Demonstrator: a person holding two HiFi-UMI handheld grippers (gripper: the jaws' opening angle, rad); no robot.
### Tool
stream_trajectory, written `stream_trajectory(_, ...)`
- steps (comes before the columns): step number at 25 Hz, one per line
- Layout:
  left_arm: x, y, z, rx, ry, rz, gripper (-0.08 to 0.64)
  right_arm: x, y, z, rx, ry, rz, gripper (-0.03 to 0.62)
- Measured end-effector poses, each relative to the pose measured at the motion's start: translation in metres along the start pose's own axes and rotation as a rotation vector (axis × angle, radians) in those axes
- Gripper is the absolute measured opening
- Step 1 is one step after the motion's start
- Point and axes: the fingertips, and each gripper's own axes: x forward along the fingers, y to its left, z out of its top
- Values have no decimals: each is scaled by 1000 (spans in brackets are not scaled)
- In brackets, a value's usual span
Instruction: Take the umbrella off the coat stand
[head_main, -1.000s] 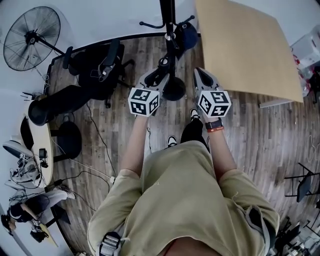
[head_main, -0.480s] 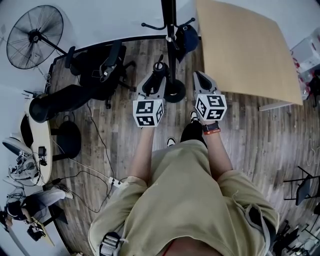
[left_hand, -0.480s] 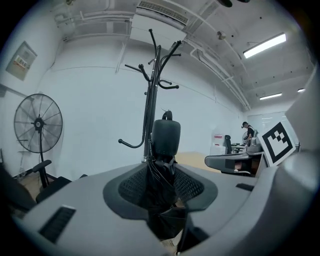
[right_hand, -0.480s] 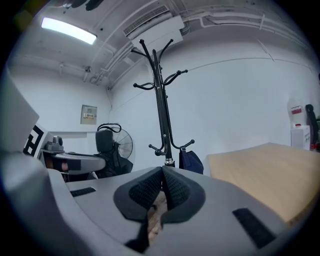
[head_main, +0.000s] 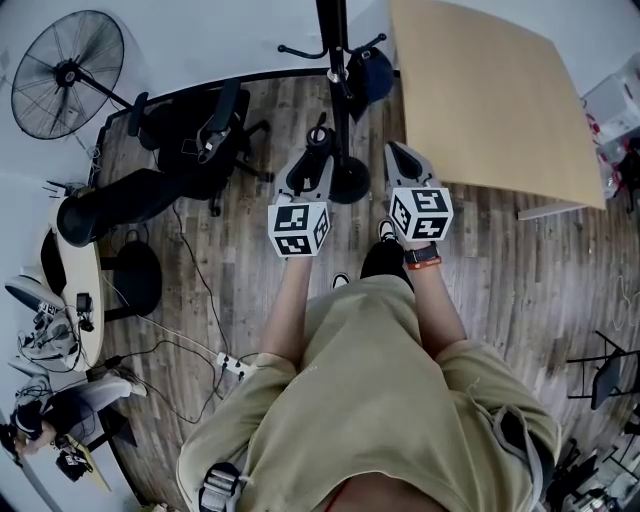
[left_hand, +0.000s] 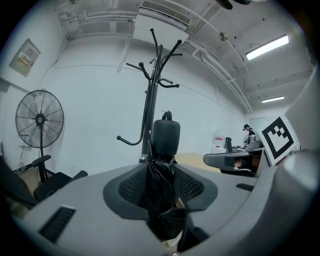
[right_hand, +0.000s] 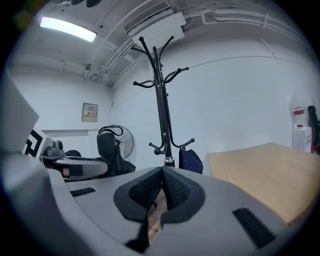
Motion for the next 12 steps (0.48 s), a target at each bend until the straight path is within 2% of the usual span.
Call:
stream_trajectory(6,11,3,0,-13,2,15,169,5,-12,-3,8,7,2,12)
stream_trajectory(12,31,-8,-4,-9,23,-26,170,13,-19,-5,2,16,22,12)
